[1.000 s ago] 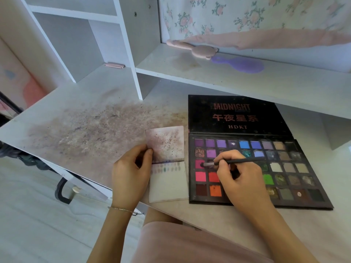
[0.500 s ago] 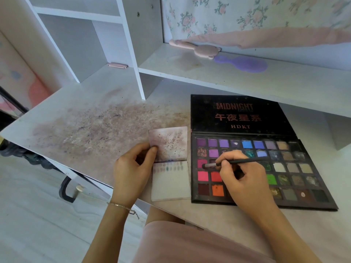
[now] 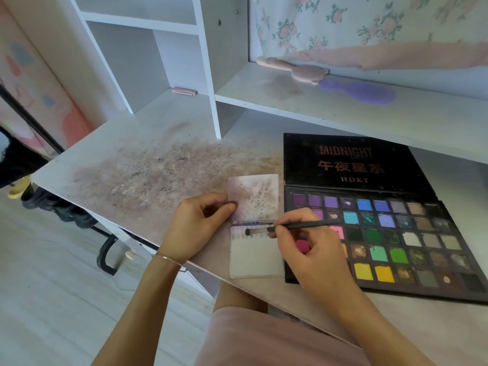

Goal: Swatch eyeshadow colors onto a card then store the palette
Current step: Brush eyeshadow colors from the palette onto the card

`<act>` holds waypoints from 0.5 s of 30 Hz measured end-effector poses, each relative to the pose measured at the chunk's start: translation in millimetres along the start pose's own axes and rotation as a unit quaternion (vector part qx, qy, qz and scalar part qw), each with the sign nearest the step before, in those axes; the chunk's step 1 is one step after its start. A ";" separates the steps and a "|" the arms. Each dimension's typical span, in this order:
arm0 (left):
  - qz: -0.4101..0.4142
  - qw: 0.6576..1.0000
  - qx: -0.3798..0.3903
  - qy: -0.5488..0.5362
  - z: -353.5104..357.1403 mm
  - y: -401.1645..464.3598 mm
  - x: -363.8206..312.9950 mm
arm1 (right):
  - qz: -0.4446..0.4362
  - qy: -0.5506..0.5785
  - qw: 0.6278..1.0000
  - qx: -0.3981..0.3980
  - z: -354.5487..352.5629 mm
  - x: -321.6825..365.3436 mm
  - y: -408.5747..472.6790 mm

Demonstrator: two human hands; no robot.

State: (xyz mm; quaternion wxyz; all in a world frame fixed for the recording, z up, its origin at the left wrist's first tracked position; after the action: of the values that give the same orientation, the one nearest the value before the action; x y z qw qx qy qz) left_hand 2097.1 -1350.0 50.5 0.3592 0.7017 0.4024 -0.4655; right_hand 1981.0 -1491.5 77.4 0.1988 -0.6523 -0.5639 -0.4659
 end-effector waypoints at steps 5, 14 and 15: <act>0.002 1.000 -0.019 -0.009 -1.1 0.1 0.5 | -0.007 -0.005 1.000 0.027 17.0 4.5 4.3; 0.018 0.999 -0.003 0.030 2.0 0.1 0.5 | -0.016 -0.007 0.998 0.063 25.2 6.5 3.1; 0.018 0.999 -0.005 0.034 2.0 0.4 0.7 | -0.015 -0.006 0.998 0.065 25.4 6.2 3.0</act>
State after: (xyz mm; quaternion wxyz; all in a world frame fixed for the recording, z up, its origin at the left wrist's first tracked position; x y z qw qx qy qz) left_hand 2096.9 -1351.7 49.3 0.3570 0.7225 0.4038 -0.4330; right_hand 1993.1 -1469.0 71.0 0.2304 -0.6326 -0.6035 -0.4272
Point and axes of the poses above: each hand's wrist, its own y-axis towards the middle knuckle, its own z-axis out of the palm, x = y × z, the point moved 10 cm from there along y, towards the middle knuckle, and after that the axes turned 10 degrees about -y, right-handed, at the moved point
